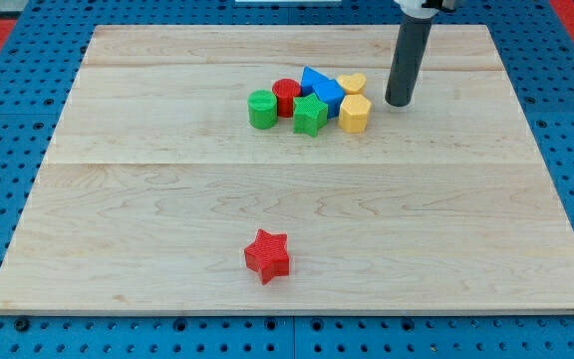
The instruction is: Drag the yellow hexagon vertically below the blue cube
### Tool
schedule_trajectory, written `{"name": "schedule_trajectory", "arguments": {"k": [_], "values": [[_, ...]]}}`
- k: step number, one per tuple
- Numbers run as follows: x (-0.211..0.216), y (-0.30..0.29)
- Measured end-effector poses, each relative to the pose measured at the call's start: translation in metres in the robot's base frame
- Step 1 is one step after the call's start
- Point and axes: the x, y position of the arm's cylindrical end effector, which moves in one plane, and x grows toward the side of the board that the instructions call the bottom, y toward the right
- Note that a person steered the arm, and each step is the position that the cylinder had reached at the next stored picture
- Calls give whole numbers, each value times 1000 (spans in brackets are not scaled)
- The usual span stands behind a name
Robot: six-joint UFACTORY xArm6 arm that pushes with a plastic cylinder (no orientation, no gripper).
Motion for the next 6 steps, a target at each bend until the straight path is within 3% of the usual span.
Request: {"name": "schedule_trajectory", "arguments": {"k": [6], "values": [[23,-12]]}}
